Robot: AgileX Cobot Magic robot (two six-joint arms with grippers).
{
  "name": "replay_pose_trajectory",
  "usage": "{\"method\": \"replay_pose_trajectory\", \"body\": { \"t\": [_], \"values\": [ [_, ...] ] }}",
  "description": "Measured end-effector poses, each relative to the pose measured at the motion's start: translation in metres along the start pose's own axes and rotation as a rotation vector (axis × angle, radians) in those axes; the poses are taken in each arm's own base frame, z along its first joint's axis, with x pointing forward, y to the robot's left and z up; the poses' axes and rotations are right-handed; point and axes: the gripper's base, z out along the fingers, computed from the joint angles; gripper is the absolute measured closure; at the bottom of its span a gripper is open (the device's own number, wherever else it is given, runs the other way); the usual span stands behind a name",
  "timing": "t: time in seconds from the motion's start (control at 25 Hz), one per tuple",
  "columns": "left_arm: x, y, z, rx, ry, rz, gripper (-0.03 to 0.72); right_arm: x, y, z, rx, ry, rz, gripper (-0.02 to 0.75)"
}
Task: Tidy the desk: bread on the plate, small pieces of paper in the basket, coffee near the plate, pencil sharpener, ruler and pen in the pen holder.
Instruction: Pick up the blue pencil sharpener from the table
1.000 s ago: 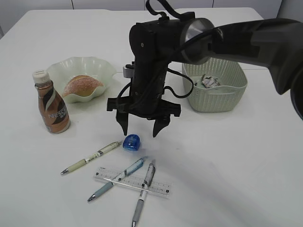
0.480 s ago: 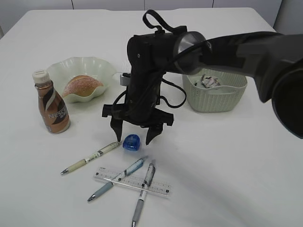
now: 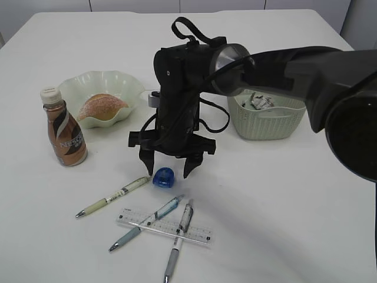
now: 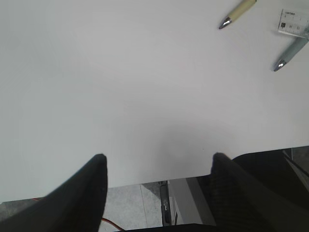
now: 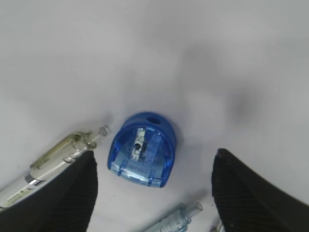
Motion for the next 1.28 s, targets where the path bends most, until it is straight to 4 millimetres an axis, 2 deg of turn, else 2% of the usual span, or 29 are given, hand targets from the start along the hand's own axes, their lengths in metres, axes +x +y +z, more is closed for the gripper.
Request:
{"method": "replay_pose_trajectory", "body": {
  "t": [0.88,1.12,1.28],
  "values": [
    [0.000,0.000,0.000,0.000,0.000,0.000,0.201,0.000,-0.002,0.009,0.018,0.014,0.013,0.197],
    [0.000,0.000,0.000,0.000,0.000,0.000,0.201,0.004,-0.006,0.021,0.055,0.061,0.015,0.197],
    [0.000,0.000,0.000,0.000,0.000,0.000,0.201,0.006,-0.008,0.022,0.073,0.087,0.015,0.197]
  ]
}}
